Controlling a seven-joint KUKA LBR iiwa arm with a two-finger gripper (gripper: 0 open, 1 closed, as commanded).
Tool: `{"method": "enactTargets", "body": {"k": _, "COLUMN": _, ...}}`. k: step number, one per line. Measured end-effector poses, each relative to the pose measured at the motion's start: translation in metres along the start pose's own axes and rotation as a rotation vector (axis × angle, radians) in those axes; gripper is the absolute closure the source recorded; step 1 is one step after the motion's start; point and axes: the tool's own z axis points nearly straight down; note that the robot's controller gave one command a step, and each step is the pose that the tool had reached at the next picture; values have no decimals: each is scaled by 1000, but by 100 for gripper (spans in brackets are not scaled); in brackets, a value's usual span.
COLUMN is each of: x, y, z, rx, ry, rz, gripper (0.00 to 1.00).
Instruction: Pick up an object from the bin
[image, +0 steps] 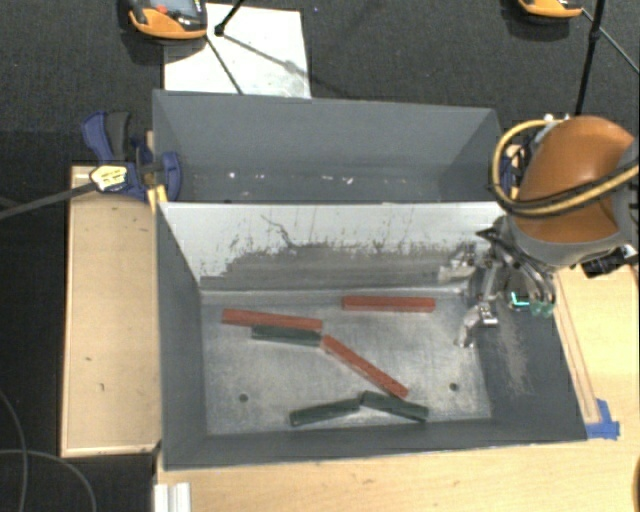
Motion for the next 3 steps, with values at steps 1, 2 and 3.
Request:
{"method": "enactTargets", "body": {"k": 1, "x": -2, "y": 0, "z": -3, "rx": 1, "ry": -7, "rz": -2, "gripper": 0}}
{"method": "enactTargets", "body": {"k": 2, "x": -20, "y": 26, "z": 66, "rx": 1, "ry": -12, "rz": -14, "gripper": 0}}
{"method": "enactTargets", "body": {"k": 3, "x": -25, "y": 54, "z": 65, "rx": 1, "ry": -4, "rz": -113, "gripper": 0}}
